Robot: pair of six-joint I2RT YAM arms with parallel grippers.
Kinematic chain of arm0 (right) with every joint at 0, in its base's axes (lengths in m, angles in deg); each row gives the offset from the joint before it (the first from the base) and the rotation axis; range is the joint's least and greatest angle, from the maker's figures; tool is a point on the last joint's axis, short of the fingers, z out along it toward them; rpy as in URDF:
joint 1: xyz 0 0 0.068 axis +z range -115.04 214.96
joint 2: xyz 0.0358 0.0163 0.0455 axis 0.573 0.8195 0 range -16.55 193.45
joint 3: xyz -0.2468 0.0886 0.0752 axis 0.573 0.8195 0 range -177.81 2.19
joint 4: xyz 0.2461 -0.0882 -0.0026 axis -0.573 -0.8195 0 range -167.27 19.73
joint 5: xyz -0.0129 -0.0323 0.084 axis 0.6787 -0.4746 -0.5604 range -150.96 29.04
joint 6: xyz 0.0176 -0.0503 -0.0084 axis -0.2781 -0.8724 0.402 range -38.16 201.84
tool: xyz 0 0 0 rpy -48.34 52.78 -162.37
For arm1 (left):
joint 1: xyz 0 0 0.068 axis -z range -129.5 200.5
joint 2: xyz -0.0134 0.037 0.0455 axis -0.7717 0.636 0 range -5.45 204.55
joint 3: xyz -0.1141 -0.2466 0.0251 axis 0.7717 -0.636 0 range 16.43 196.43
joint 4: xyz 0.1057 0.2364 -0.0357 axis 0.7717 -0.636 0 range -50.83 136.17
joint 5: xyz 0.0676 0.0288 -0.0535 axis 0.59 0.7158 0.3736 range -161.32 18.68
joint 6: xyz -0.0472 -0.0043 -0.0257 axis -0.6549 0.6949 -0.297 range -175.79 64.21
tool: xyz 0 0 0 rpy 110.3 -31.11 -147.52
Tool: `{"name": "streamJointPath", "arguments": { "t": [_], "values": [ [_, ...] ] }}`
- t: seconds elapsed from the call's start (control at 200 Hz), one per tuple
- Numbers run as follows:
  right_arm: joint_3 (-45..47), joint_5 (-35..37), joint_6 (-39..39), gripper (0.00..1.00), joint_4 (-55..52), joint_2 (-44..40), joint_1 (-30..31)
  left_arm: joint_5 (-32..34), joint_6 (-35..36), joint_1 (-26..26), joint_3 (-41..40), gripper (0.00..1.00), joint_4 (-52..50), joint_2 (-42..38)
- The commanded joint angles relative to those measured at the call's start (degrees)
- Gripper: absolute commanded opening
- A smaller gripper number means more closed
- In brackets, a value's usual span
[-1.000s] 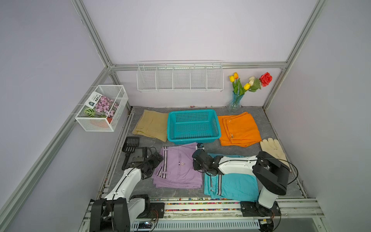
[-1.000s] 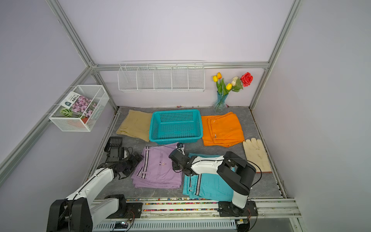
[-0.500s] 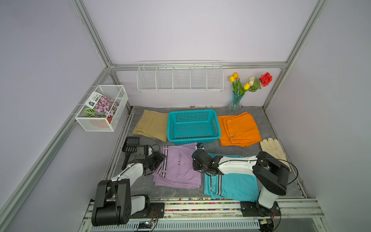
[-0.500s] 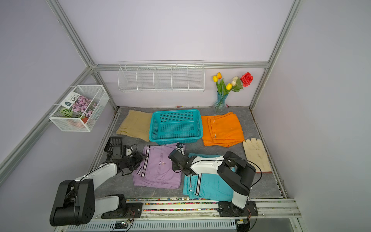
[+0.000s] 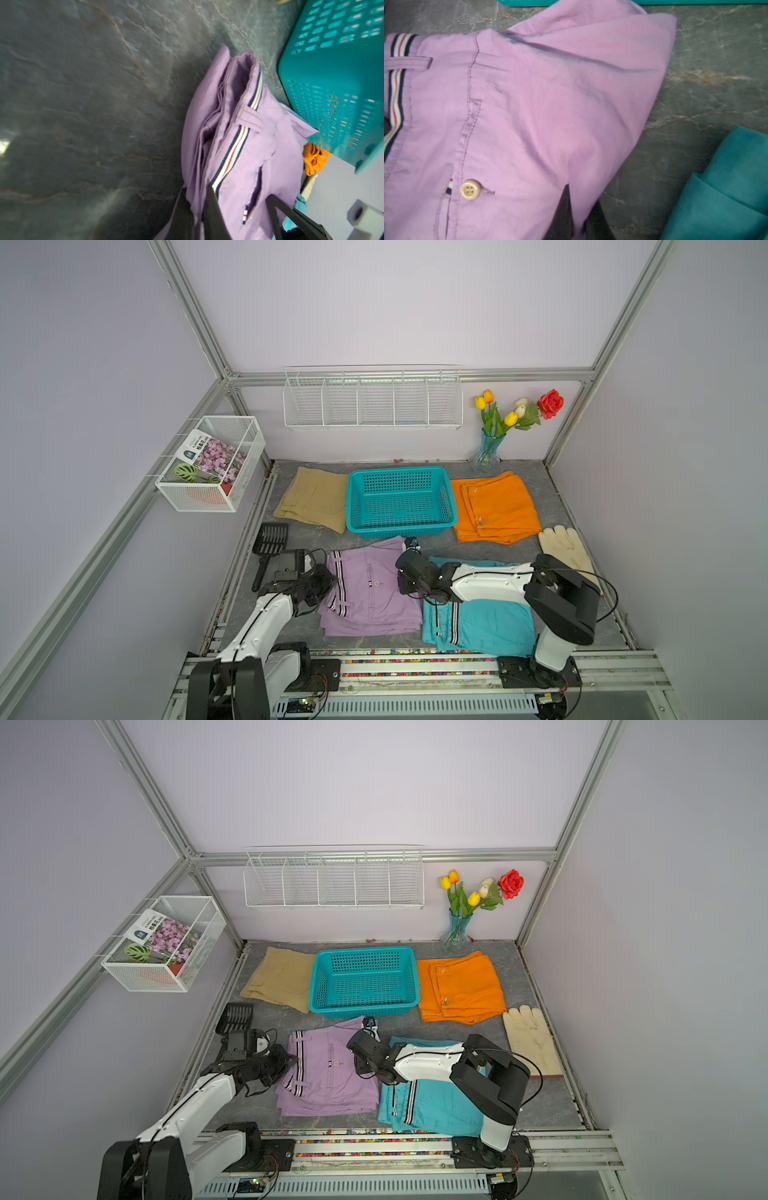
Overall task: Put the folded long pants in the basket
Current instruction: Pick up the long pant at the center of the board.
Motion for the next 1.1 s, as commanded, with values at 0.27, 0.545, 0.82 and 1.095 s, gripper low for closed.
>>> {"name": "streamJointPath", "arguments": {
  "t": [0.27, 0.545, 0.82, 1.095],
  "values": [
    [-4.64, 1.43, -4.74, 0.00, -10.79, -15.84, 1.58, -4.15, -1.94, 0.87, 15.43, 0.00, -13.71, -12.14],
    [-11.17, 0.88, -10.59, 0.00, -18.88, -28.40, -2.96, -4.43, -5.16, 1.75, 30.37, 0.00, -13.14, -4.21],
    [-21.36, -11.97, -14.61, 0.00, -25.14, -26.13, -19.49, -2.78, -5.51, 9.81, 44.81, 0.00, -8.35, 12.40],
    [-36.91, -29.55, -15.20, 0.00, -22.49, -6.32, -36.89, -0.97, -9.14, 10.64, 56.99, 0.00, 0.10, 33.26]
  ]
}}
